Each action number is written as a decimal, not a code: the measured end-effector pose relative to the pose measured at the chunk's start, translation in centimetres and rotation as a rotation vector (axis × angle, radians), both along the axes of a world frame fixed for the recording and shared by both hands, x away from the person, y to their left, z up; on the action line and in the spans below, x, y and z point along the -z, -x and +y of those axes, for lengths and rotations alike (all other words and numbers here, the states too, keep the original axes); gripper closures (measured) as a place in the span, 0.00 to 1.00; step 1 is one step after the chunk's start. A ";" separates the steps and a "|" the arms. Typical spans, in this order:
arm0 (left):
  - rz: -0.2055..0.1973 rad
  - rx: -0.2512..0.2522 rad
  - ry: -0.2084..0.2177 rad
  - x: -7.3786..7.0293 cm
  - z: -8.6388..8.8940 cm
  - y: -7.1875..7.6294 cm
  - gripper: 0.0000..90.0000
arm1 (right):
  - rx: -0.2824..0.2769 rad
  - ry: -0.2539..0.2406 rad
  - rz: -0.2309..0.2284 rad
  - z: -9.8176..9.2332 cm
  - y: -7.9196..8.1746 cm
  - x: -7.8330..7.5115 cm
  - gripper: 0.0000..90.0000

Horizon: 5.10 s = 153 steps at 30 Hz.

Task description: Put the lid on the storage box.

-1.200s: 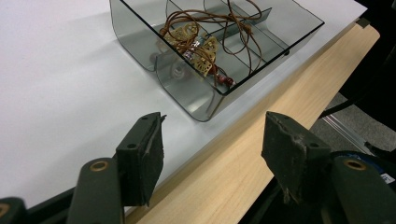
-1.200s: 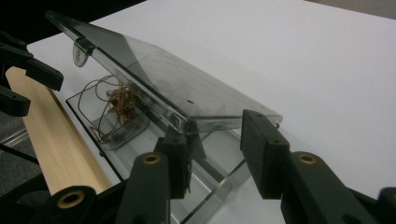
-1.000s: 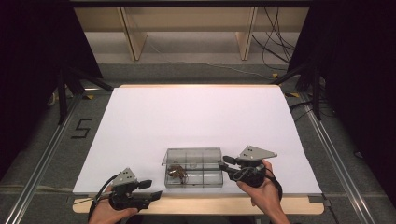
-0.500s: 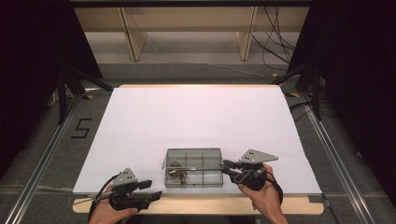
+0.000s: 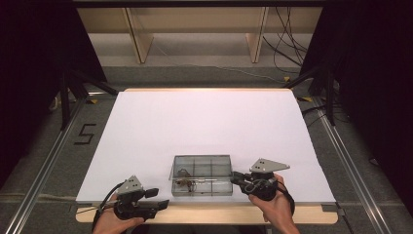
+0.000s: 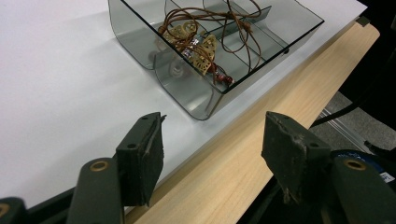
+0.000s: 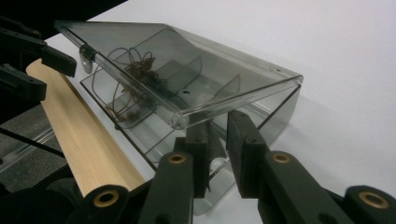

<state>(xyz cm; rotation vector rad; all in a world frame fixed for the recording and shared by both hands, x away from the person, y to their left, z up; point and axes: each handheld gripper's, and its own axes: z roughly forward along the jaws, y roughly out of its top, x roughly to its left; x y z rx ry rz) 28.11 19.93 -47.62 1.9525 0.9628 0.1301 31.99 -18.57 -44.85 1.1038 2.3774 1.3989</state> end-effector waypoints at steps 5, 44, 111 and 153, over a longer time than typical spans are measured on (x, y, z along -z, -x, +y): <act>0.000 0.001 0.000 0.0 0.0 0.0 0.42 | -0.015 -0.010 0.026 0.2 0.3 0.1 0.92; 0.001 0.008 -0.004 0.1 -0.1 0.0 0.42 | -0.058 0.036 0.026 -0.7 0.7 1.5 0.94; -0.014 0.002 -0.030 0.1 -0.1 -0.1 0.36 | -0.034 0.047 0.086 -2.3 2.1 2.4 0.55; -0.024 -0.017 -0.024 0.9 -0.2 -0.2 0.32 | 0.103 0.038 0.061 -5.7 4.8 3.3 0.22</act>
